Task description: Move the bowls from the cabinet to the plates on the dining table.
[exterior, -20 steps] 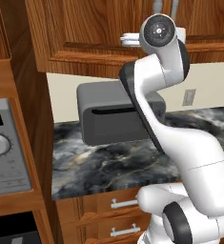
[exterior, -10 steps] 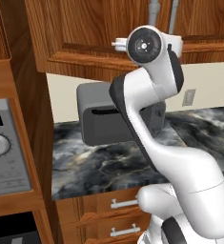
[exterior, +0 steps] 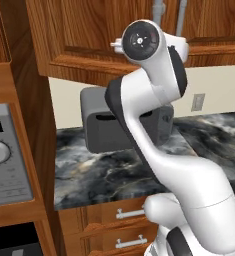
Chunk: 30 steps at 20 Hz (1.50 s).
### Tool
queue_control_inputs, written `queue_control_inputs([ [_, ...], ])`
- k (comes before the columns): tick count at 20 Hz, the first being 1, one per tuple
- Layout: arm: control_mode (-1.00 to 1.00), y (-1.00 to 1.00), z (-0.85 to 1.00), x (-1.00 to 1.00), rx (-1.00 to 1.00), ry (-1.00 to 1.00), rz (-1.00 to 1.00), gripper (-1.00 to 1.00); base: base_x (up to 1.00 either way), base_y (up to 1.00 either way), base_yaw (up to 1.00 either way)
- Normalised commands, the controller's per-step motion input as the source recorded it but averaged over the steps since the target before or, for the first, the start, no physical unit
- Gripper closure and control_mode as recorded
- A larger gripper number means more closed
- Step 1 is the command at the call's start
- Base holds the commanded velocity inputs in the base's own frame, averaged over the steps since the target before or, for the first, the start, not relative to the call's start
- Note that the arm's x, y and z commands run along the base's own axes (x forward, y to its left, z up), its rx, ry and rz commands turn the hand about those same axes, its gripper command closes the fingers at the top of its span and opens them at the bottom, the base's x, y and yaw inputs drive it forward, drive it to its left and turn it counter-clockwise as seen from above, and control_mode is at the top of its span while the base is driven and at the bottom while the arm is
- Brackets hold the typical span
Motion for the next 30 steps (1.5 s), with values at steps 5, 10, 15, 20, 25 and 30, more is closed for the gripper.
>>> queue_control_inputs([
  [5,-1.00,0.29,0.00,-0.36,0.09,0.06,-0.05,1.00,0.00,0.00,0.00],
  [10,-1.00,0.32,-0.08,-0.41,0.06,0.02,-0.06,-1.00,0.00,0.00,0.00],
  [15,-1.00,0.07,-0.02,-0.25,0.02,-0.01,-0.04,-1.00,0.00,0.00,0.00],
  [20,-1.00,0.01,0.05,-0.29,0.00,-0.04,-0.01,-1.00,0.00,0.00,0.00],
  [25,-1.00,-0.17,0.24,-0.47,0.00,-0.15,0.00,-1.00,0.00,0.00,0.00],
  [30,-1.00,-0.35,0.15,-0.44,0.08,-0.08,0.01,-1.00,0.00,0.00,0.00],
])
